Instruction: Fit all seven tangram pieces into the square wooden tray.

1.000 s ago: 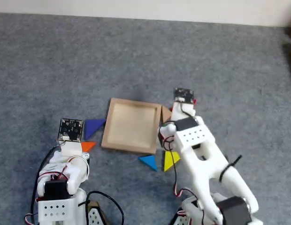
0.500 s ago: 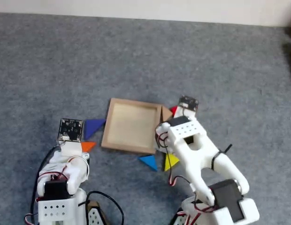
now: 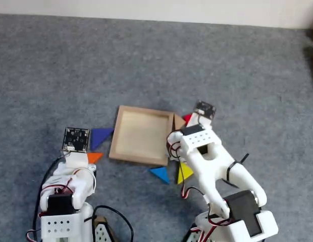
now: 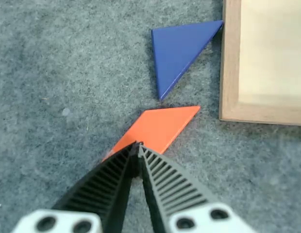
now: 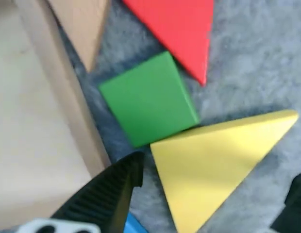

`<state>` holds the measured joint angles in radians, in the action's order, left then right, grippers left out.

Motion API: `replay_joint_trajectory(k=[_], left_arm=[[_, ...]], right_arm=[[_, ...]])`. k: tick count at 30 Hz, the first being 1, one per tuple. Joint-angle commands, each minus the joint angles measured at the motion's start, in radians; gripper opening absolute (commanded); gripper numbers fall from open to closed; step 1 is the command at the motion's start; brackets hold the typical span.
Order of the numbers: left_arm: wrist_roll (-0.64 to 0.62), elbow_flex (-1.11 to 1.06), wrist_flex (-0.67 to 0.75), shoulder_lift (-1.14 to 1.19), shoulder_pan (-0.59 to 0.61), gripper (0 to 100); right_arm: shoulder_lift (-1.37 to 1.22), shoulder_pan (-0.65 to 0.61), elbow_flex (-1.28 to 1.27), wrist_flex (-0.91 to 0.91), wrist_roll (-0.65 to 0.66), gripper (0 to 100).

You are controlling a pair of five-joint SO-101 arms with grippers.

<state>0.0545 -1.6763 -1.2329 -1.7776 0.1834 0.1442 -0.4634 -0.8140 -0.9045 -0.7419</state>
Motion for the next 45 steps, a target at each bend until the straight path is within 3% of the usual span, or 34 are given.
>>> replay_joint_trajectory(k=[1, 8, 19, 30, 38, 45], left_arm=[[0.008, -0.019, -0.002, -0.044, -0.008, 0], [0.008, -0.019, -0.002, -0.044, -0.008, 0], [0.008, -0.019, -0.002, -0.044, -0.008, 0], [0.008, -0.019, -0.002, -0.044, -0.008, 0], [0.008, -0.019, -0.002, -0.044, -0.008, 0], [0.008, -0.019, -0.002, -0.044, -0.008, 0]], right_arm=[[0.008, -0.004, 0.031, 0.016, -0.054, 43.3], [0.008, 0.076, 0.031, 0.016, -0.091, 43.3], [0.005, 0.077, -0.005, 0.160, -0.095, 43.3], [0.005, 0.081, -0.033, 0.159, -0.095, 43.2], [0.005, 0.116, -0.031, 0.162, -0.089, 27.6], [0.005, 0.116, -0.033, 0.159, -0.087, 27.1]])
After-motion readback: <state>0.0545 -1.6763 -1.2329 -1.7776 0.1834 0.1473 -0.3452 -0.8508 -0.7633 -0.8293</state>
